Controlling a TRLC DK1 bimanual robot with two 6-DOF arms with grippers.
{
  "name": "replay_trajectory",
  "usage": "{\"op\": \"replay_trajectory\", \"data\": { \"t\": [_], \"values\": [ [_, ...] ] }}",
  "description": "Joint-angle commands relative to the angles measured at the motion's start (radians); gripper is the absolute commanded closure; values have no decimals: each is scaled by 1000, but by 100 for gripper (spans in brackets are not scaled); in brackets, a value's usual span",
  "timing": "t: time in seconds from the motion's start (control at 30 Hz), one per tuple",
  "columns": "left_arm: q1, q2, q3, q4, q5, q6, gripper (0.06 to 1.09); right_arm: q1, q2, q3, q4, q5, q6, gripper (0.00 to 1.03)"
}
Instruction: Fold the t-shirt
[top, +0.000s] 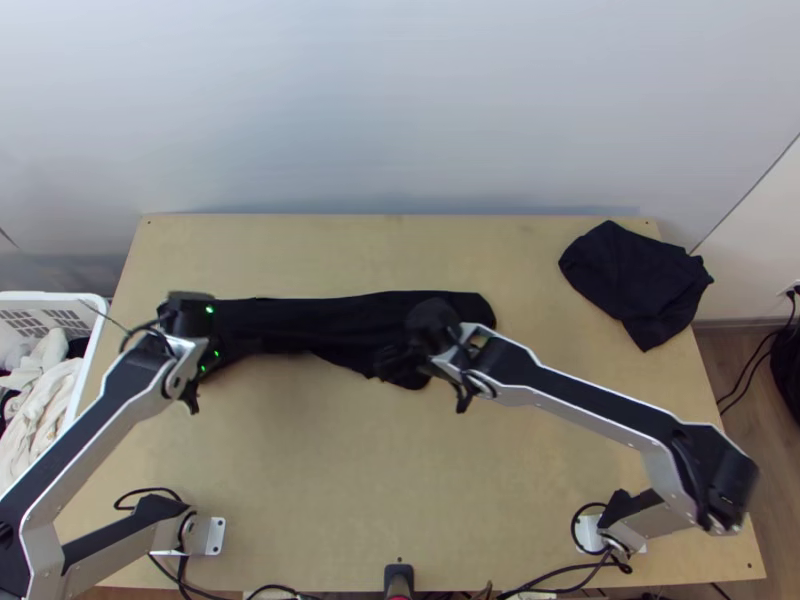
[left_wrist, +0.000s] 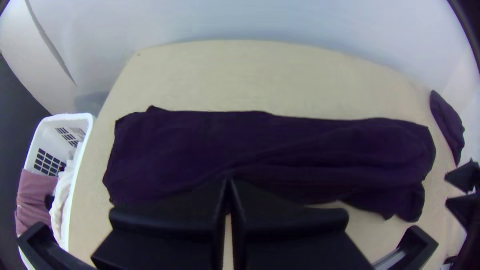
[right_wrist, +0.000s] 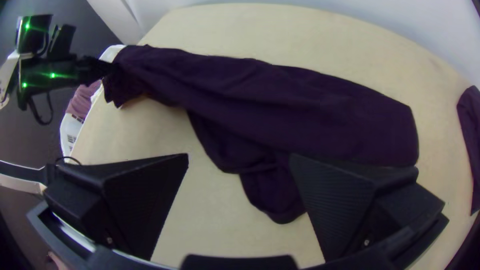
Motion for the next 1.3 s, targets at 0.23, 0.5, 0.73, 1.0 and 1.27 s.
{"op": "replay_trajectory", "data": {
  "t": [0.23, 0.5, 0.73, 1.0, 1.27],
  "values": [
    [49, 35, 80, 51, 5, 16, 105, 96, 230, 159, -23, -109, 40, 10],
    [50, 30, 66, 50, 8, 16, 105, 76, 383, 288, -24, -109, 34, 10],
    [59, 21, 60, 45, 11, 17, 105, 24, 429, 329, -27, -108, 30, 10],
    [55, 33, 63, 51, 15, 16, 105, -5, 445, 322, -37, -101, 1, 23],
    [58, 47, 69, 56, 15, 17, 105, 5, 448, 314, -72, -105, -24, 47]
  ]
}}
